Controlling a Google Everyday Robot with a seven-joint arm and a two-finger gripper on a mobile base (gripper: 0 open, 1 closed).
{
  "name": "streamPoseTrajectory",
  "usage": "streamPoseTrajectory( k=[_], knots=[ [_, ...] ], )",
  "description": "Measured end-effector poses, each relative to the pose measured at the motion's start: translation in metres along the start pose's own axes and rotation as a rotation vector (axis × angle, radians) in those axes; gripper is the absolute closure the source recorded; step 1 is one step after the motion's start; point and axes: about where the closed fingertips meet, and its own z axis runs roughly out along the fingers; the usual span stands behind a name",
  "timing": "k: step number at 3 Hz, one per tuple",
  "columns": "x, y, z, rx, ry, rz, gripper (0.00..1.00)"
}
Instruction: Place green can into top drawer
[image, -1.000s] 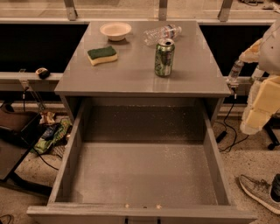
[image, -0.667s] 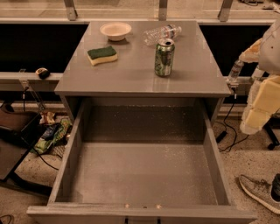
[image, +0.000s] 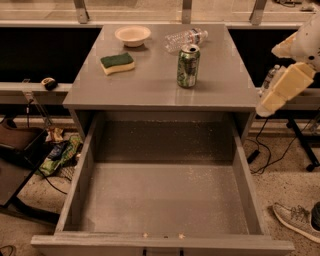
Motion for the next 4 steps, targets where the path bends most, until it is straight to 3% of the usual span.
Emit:
streamPoseTrajectory(
  k=[1, 2, 4],
  knots=[
    [-0.012, -0.051, 0.021, 0.052, -0.138, 0.032, 0.0],
    [-0.021, -0.084, 0.055, 0.085, -0.308, 0.046, 0.0],
    [-0.024, -0.087, 0.072, 0.086, -0.332, 0.056, 0.0]
  ],
)
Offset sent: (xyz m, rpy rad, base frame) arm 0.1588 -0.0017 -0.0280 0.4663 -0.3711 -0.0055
